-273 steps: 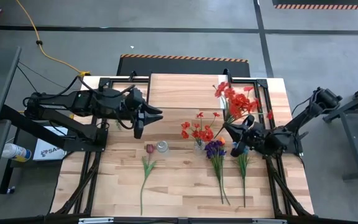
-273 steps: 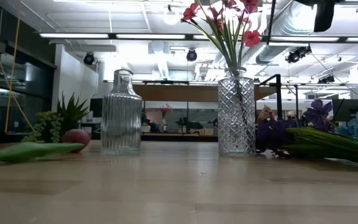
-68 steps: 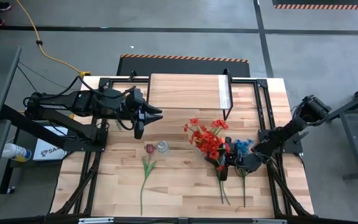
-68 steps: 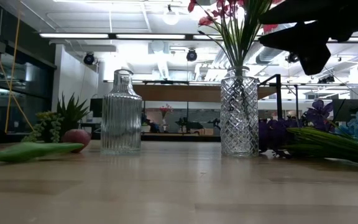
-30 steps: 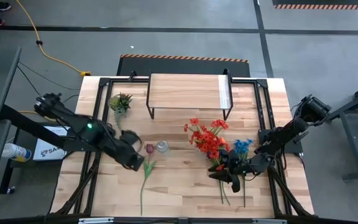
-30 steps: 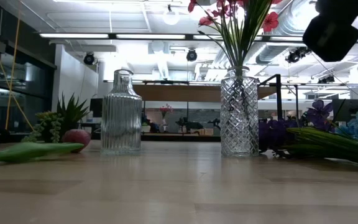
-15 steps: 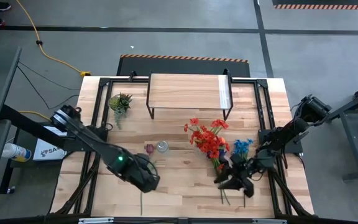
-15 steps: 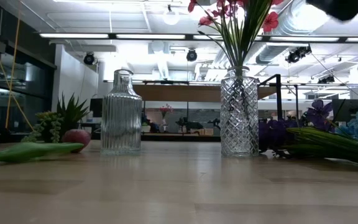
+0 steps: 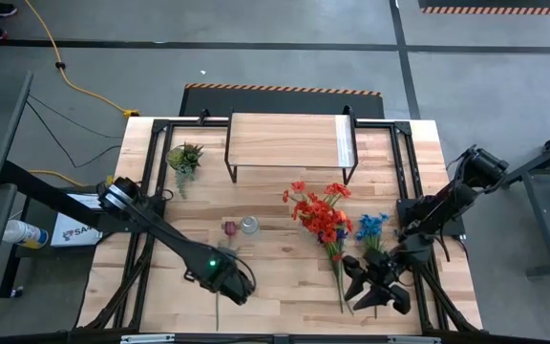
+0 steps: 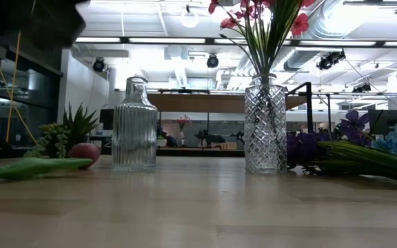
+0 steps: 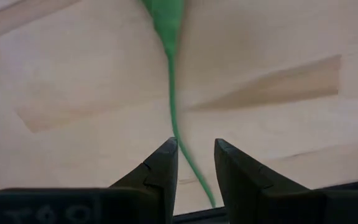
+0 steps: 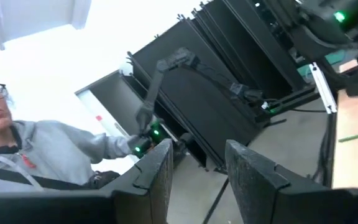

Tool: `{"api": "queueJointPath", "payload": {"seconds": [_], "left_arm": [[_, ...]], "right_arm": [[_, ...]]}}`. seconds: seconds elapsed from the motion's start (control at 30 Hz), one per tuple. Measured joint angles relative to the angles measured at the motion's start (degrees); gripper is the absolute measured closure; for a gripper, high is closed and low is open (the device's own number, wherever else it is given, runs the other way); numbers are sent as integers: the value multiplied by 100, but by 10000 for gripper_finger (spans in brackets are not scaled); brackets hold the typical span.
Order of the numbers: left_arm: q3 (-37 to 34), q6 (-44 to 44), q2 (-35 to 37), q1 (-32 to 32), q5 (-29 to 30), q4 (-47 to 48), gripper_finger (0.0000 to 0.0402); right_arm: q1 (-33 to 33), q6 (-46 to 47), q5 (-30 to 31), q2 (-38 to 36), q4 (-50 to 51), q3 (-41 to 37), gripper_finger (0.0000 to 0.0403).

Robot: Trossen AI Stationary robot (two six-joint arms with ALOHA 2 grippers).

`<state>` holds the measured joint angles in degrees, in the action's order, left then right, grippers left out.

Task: Pick and place flowers into a vace then onto a shelf
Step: Put the red tulip into the right transparent vase

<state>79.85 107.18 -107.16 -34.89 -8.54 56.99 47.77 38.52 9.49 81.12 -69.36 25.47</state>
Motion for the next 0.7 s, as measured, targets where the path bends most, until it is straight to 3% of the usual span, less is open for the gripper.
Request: {"api": "queueJointPath", "payload": {"seconds": [0.13, 0.37, 0.7], "left_arm": [[0, -4, -99, -4, -110, -128, 263], [-124, -20, -146, 0, 435, -251, 263], [-625, 111, -148, 0, 444, -400, 263]], "right_arm": [[130, -111, 180, -9, -83, 0, 263], [190, -159, 252, -13, -162, 0, 263], [190, -113, 238, -13, -165, 0, 263]]}}
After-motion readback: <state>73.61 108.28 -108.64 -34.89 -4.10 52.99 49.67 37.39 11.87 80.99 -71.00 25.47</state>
